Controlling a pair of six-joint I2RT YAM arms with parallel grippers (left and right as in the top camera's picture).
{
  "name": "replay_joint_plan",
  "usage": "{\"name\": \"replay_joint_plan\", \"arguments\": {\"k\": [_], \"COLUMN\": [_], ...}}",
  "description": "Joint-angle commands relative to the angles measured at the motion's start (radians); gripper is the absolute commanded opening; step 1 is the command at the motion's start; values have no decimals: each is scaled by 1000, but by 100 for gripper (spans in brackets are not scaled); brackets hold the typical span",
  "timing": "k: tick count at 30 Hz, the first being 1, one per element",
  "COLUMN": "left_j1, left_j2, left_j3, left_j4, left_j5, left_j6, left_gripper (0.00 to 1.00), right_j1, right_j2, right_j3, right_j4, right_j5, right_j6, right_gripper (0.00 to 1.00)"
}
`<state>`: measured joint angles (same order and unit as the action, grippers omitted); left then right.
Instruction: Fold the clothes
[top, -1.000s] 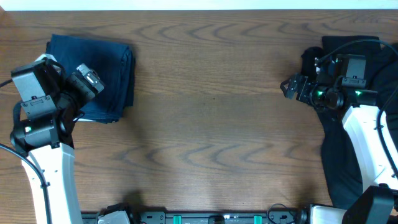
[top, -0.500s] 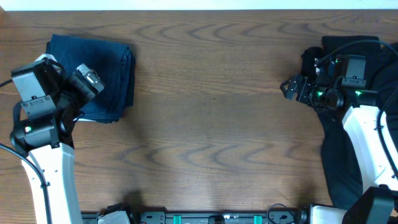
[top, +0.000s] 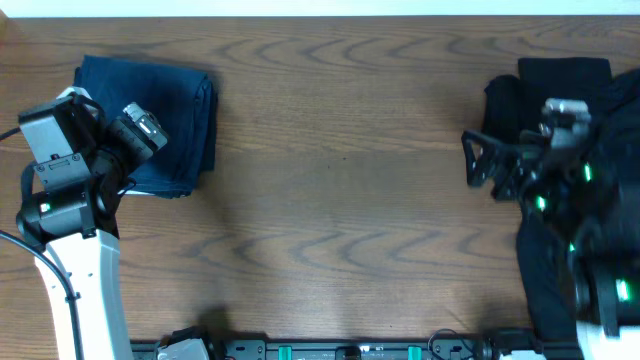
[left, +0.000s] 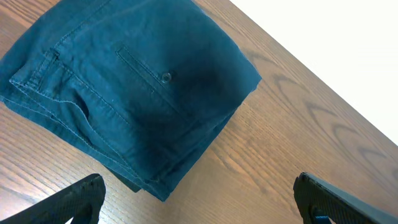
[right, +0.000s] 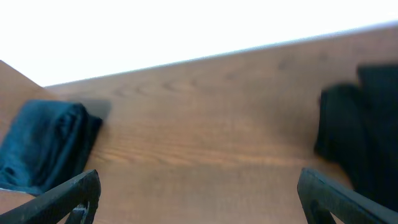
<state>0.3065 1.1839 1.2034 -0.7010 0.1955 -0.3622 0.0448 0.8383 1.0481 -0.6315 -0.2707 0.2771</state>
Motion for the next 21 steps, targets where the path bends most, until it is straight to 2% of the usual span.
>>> {"name": "replay_joint_plan", "arguments": {"k": [1, 7, 12, 21], "left_j1": [0, 0, 0, 0], "left_j2": [6, 6, 6, 6], "left_j3": [20, 20, 20, 20], "left_j4": [-2, -2, -2, -2], "left_j5": [-2, -2, -2, -2], "left_j6": [9, 9, 9, 9], "left_gripper": [98, 98, 98, 98], "right_j1": [87, 138, 127, 55], "right_j2": [-133, -404, -594, -772], "right_j3": [2, -54, -189, -497], "right_j4": [-2, -5, 20, 164], "right_j5": [156, 177, 214, 191], "right_j6": [-5, -5, -5, 8], "right_gripper": [99, 99, 99, 99]}}
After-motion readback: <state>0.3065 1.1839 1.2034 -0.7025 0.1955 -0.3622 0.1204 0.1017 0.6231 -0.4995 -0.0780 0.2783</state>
